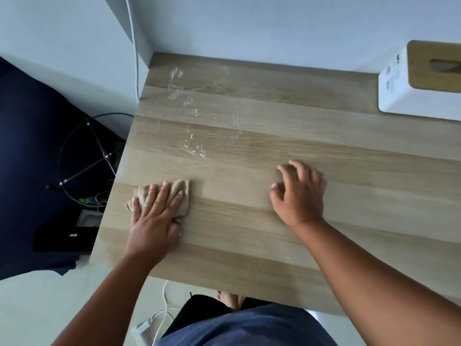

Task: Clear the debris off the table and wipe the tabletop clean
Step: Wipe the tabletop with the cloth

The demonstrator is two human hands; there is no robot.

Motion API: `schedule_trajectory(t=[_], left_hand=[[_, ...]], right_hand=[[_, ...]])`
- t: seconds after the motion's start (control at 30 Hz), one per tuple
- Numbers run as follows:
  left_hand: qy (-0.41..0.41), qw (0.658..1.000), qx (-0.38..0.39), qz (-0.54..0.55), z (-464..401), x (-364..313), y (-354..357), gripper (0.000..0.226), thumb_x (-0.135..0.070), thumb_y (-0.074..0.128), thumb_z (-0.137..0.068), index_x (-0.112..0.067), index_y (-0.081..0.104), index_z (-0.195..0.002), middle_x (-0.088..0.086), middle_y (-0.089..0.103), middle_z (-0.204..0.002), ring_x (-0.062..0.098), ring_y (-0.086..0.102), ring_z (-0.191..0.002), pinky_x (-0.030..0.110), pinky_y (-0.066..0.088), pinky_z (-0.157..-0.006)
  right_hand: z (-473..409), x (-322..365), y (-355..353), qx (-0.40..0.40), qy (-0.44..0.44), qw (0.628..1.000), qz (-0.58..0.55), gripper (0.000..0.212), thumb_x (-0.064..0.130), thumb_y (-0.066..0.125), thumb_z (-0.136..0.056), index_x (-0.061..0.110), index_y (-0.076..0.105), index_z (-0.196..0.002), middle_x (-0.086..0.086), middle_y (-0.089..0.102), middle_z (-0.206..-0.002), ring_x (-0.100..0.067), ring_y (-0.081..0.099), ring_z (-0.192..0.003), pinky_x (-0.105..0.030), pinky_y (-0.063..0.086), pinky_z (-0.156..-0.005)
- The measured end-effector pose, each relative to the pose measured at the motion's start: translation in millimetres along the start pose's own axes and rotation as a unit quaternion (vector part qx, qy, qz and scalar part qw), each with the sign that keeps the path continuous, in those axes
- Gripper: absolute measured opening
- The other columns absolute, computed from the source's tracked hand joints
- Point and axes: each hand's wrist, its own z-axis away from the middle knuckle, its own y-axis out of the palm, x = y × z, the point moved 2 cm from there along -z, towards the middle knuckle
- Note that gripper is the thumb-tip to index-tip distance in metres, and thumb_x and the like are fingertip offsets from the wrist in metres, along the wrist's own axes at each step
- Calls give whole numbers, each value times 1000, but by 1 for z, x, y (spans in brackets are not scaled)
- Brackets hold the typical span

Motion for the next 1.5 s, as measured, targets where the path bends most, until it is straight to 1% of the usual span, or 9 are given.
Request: schedule_trajectory(t=[0.17, 0.3, 0.5, 0.63, 0.8, 0.97, 1.13, 1.3, 1.5], left_hand=[[-65, 998, 7, 24, -34, 24, -17, 79, -55, 33, -86, -33, 31, -162, -3, 7, -174, 26, -2, -161, 61, -3, -127], [-95, 995, 12, -3, -66, 34, -28, 80, -68, 26, -89, -36, 26, -163, -2, 3, -175, 28, -8, -161, 62, -5, -126], [-98, 995, 10, -25, -121, 42, -34, 82, -71, 32, -91, -39, 18, -164, 1, -2, -175, 29, -11, -160, 65, -7, -124], [-69, 997, -1, -22, -157, 31, -32, 73, -61, 34, -100, -31, 18, -165, -1, -1, -175, 26, -10, -161, 63, -6, -125], [12, 1000, -15, -6, -169, 3, -24, 62, -50, 33, -103, -33, 28, -162, -4, 9, -174, 25, -2, -161, 61, -4, -126], [121, 993, -3, 4, -129, 28, -18, 60, -47, 36, -102, -34, 35, -160, -9, 15, -173, 18, 2, -161, 59, 10, -127], [41, 999, -19, 0, -126, 72, -24, 60, -52, 34, -103, -39, 29, -161, -9, 10, -174, 16, -1, -161, 60, 7, -127], [-61, 998, -15, -2, -175, 35, -25, 64, -50, 27, -100, -38, 21, -163, -6, 3, -174, 24, -6, -161, 60, -10, -125], [86, 996, 10, -20, -170, -36, -7, 62, -51, 29, -102, -38, 25, -163, -4, 5, -174, 27, -5, -161, 63, -6, -125]], right_hand=[[-22, 28, 19, 104, 70, 992, 17, 62, 53, 53, -92, 29, 47, -149, -6, 29, -167, -36, 20, -155, -72, 2, -122], [-19, 33, 28, 110, 61, 991, 51, 70, 57, 35, -98, 28, 30, -161, -8, 13, -173, -35, 4, -160, -75, -2, -119], [-19, 35, 33, 96, 63, 989, 88, 73, 57, 32, -96, 25, 31, -161, -10, 18, -172, -37, 9, -159, -78, 3, -118], [-19, 35, 34, 86, 63, 990, 97, 74, 57, 33, -95, 24, 32, -161, -9, 20, -172, -37, 10, -159, -77, 3, -118], [-18, 36, 34, 80, 72, 989, 102, 75, 56, 35, -94, 25, 32, -161, -7, 18, -173, -34, 9, -160, -76, 1, -119], [-18, 37, 32, 74, 75, 990, 98, 75, 57, 37, -92, 25, 34, -160, -6, 18, -173, -34, 10, -160, -75, 2, -120], [-17, 36, 33, 68, 72, 990, 101, 75, 57, 38, -92, 25, 35, -160, -6, 18, -173, -34, 10, -160, -75, 2, -120], [-18, 36, 31, 71, 72, 989, 103, 76, 58, 37, -93, 25, 34, -161, -6, 17, -173, -33, 7, -161, -75, 1, -120], [-18, 37, 32, 66, 73, 990, 101, 74, 56, 38, -93, 25, 34, -161, -5, 17, -173, -32, 7, -161, -74, 0, -121]])
